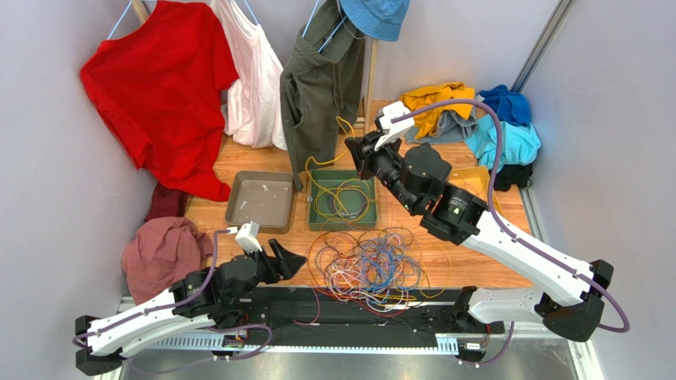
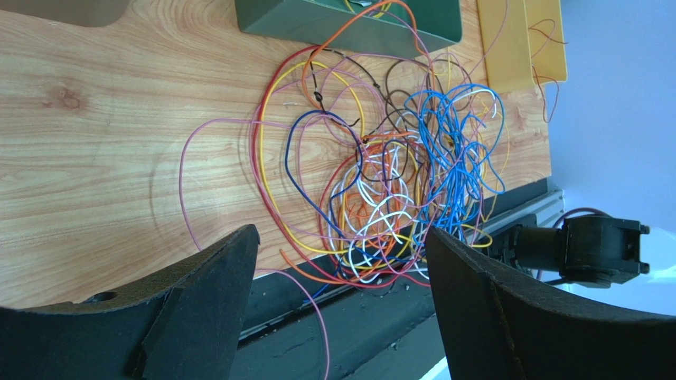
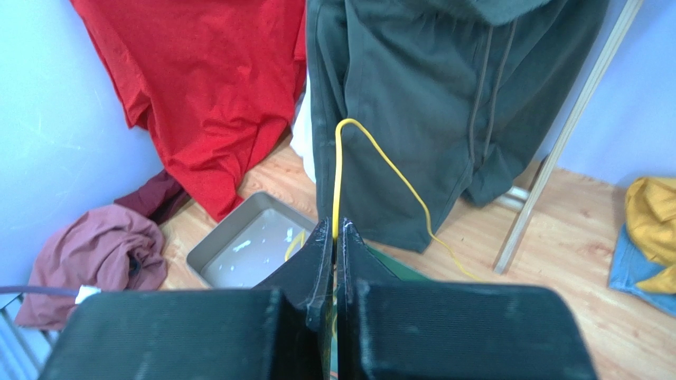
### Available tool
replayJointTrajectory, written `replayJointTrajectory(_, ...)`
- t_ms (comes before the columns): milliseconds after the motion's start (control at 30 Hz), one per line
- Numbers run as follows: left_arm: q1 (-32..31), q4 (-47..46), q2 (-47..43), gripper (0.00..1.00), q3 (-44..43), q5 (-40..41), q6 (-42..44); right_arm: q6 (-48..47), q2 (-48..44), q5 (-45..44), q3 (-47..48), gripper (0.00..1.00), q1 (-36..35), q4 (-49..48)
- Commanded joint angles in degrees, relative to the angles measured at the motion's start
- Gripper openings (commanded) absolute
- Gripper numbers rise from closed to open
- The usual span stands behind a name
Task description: Untangle the cables
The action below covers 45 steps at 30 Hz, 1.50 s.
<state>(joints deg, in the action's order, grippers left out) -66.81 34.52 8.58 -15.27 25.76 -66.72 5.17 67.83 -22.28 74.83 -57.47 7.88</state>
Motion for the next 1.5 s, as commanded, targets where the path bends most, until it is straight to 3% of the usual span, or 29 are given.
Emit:
replayJointTrajectory(0, -0.3, -2.0, 0.6, 0.86, 0.2, -0.4, 0.1, -3.2, 1.5, -1.4, 2.2, 0.00, -0.3, -0.2)
replayJointTrajectory(367, -0.3, -2.0, 0.6, 0.86, 0.3, -0.3, 0.1, -4.4, 3.0, -1.4, 4.2, 0.00, 0.0, -0.8)
replayJointTrajectory(867, -0.3, -2.0, 0.4, 0.86, 1.5, -1.1, -0.6, 1.6, 7.6, 0.6, -10.3, 0.00, 5.7, -7.4)
replayJointTrajectory(1267, -0.3, -2.5, 0.7, 0.86, 1.9, -0.4, -0.6, -0.5, 8.8, 3.1, -3.5, 0.00, 9.0, -7.4)
replayJointTrajectory(1467, -0.3, -3.1, 1.2, 0.86, 2.4, -1.0, -0.9, 0.9, 11.3, 3.6, -7.8, 0.00, 10.4, -7.4)
